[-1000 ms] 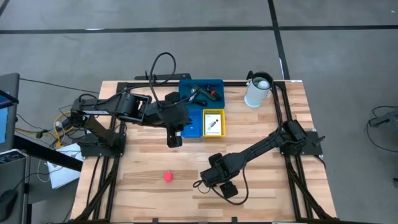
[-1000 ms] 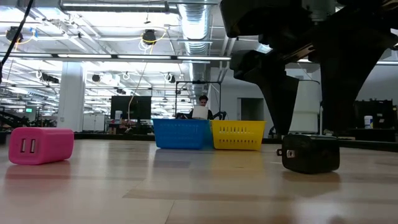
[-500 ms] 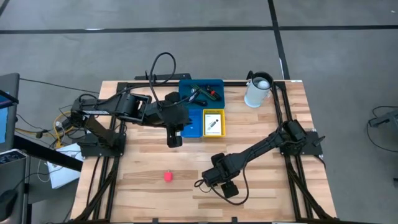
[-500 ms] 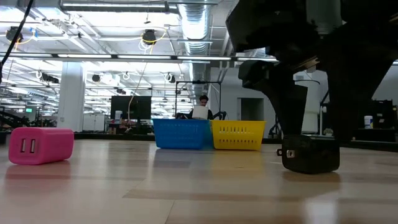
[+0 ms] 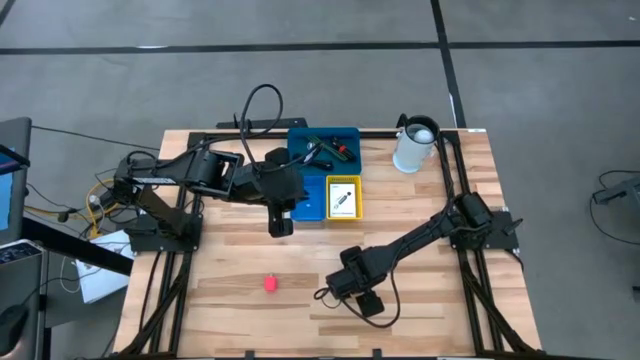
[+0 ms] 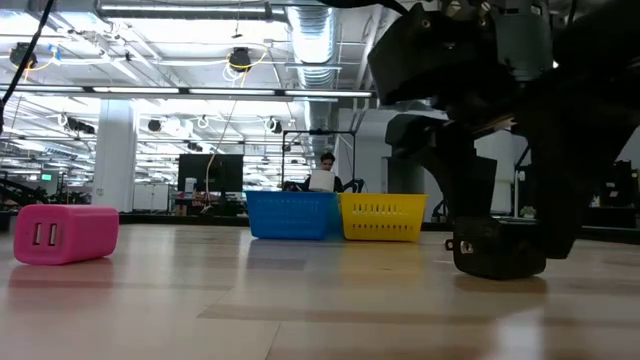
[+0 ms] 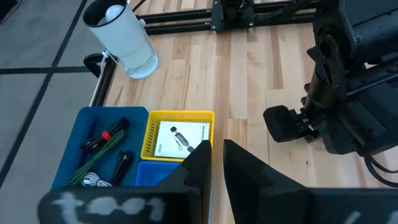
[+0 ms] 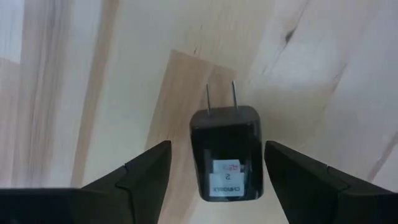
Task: Pick and place items into bin
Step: Put the black charger adapter into the blue bin
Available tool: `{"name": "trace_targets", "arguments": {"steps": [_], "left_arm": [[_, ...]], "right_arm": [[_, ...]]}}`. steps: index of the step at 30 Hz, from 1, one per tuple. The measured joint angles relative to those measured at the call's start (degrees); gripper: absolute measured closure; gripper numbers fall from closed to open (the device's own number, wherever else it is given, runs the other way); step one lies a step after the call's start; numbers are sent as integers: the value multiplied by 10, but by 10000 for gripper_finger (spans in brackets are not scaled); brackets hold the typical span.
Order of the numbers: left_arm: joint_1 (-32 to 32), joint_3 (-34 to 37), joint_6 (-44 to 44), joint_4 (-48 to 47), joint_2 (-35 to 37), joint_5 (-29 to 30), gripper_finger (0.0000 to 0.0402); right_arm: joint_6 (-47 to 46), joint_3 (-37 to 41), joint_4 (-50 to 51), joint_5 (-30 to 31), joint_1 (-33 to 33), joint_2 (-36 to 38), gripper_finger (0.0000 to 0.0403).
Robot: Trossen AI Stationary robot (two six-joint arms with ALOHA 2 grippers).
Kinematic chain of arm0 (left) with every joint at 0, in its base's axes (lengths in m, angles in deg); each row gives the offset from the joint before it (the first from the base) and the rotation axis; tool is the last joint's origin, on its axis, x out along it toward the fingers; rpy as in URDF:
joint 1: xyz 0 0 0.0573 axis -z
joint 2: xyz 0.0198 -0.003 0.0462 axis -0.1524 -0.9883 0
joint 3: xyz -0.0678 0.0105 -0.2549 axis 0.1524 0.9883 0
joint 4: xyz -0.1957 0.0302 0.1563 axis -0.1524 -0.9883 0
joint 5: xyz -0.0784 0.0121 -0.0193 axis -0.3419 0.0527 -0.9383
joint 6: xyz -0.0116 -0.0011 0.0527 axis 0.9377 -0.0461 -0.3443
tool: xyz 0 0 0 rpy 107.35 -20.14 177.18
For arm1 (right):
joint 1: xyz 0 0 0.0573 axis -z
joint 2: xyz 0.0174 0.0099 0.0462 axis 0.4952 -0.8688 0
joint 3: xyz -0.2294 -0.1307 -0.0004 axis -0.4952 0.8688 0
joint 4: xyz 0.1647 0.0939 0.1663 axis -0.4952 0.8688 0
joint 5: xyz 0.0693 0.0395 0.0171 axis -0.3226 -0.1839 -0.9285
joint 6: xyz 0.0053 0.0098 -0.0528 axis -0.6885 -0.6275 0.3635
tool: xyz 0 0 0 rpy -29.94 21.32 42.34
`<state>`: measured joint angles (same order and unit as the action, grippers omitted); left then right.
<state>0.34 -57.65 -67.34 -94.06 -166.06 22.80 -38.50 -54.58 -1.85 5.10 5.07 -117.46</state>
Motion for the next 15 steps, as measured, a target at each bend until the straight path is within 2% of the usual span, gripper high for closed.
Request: {"name": "trace_targets", "arguments": {"steps": [5,12,15], "left_arm": [[0,0,3,0,0,0,374],[0,0,4,0,0,-1,374],[0,0,5,0,0,-2,374]], "right_arm": [[9,0,0,0,3,0,181],[9,0,0,-28,13,0,267],[4,0,2,-49,18,0,270]]}}
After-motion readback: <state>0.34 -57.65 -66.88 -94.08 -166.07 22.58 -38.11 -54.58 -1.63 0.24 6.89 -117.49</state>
